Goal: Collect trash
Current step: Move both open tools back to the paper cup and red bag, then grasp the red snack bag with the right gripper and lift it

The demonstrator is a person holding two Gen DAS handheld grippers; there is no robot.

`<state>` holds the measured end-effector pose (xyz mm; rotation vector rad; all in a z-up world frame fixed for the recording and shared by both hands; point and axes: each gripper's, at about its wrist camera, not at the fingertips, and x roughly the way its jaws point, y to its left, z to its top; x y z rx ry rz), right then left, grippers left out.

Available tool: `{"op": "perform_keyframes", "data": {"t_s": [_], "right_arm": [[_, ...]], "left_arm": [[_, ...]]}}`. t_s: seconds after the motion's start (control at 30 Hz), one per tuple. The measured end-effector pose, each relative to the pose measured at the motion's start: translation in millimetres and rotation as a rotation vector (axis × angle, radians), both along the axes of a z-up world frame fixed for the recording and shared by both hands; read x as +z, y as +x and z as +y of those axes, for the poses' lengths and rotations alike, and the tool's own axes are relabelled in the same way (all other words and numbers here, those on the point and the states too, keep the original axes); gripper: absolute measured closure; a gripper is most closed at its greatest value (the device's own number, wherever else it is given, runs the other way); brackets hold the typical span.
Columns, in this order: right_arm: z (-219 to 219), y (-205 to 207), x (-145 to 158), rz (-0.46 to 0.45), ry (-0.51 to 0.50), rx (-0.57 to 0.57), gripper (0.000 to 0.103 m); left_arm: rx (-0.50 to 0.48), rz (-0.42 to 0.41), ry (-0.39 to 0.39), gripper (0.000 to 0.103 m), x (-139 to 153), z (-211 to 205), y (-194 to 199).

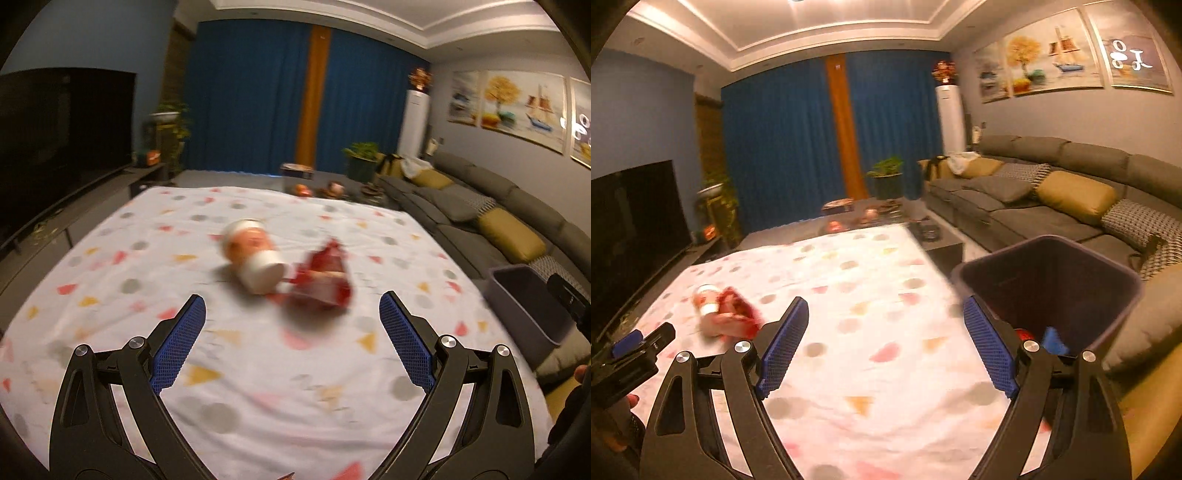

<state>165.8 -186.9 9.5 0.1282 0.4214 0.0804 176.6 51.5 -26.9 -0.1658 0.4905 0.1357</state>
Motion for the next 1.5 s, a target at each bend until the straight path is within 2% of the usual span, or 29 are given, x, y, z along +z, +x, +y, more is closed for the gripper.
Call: {"op": "perform_keyframes", "data": {"t_s": [0.3,0.6,0.73,0.93,1.03,1.17,1.3,1.5], "right_arm": [[83,34,-25,0.071,-0.039,0.136,0.017],[150,71,-43,0.110,-0.074,0.234,0.023],[174,90,-52,0.141,-0.081,0.262,0.029],[199,115,-69,0.203,-0.118,0.277,0.047],[205,122,-76,0.232,-0.127,0.297,0.060],[209,119,-80,0.226,-0.167,0.310,0.076],[199,113,-77,0.204,-0.156,0.299,0.078],[153,94,-54,0.123,-0.114,0.208,0.079]], "left_arm": [[0.155,-0.009,-0.018,0.007,2,67,-7],[0.237,0.002,-0.027,0.007,-5,100,20],[0.247,0.008,-0.035,0.007,-15,107,28],[0.256,0.016,-0.089,0.007,-24,120,29],[0.242,0.024,-0.101,0.007,-26,120,31],[0.200,0.034,-0.099,0.007,-29,115,35],[0.171,0.044,-0.091,0.007,-29,107,37],[0.117,0.037,-0.092,0.007,-13,83,41]]}}
